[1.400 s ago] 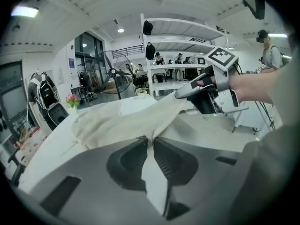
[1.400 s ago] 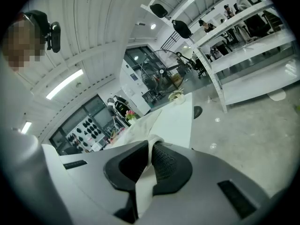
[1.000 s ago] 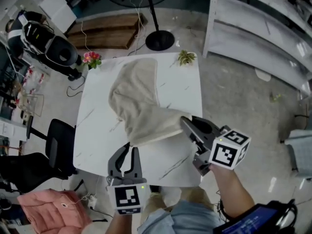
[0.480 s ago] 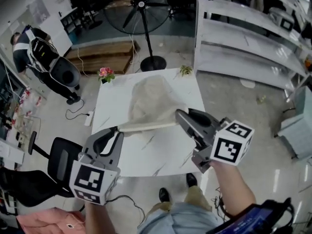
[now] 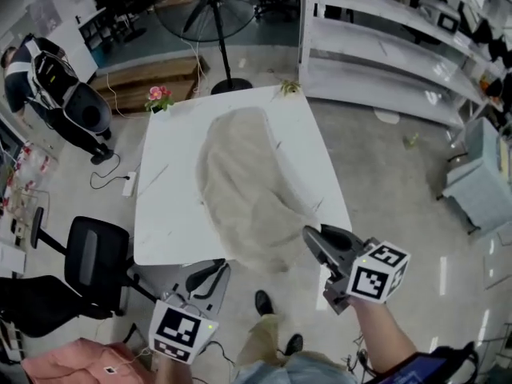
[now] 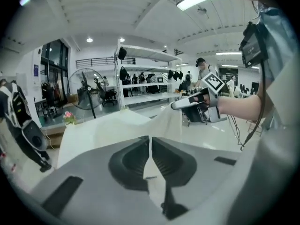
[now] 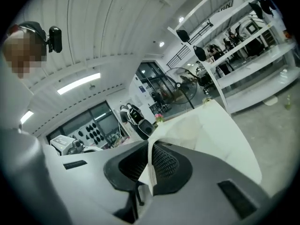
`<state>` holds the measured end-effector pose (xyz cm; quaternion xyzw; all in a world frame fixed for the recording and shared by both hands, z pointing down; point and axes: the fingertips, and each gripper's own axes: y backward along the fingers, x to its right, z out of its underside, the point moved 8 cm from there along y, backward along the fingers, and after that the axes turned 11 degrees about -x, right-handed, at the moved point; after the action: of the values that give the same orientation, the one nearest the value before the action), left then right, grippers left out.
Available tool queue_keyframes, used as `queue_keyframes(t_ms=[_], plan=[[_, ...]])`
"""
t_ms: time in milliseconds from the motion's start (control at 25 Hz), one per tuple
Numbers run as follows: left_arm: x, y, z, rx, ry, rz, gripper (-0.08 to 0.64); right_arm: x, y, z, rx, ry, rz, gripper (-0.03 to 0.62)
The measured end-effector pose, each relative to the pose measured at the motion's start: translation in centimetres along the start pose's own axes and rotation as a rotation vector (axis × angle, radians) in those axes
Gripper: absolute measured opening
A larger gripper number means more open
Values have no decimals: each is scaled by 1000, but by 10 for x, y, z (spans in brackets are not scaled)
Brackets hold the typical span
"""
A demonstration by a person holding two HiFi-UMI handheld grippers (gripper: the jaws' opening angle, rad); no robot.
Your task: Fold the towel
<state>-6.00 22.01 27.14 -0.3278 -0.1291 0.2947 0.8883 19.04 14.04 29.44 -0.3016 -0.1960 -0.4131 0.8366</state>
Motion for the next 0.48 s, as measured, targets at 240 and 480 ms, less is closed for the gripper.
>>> queue_keyframes(t_ms=[240,480], plan=[[60,-31,102,-15,180,83,23,48,5,127,-73,-61,41,29],[74,-88,181,65,297,44,25,94,-4,176,-49,-75,57,29]])
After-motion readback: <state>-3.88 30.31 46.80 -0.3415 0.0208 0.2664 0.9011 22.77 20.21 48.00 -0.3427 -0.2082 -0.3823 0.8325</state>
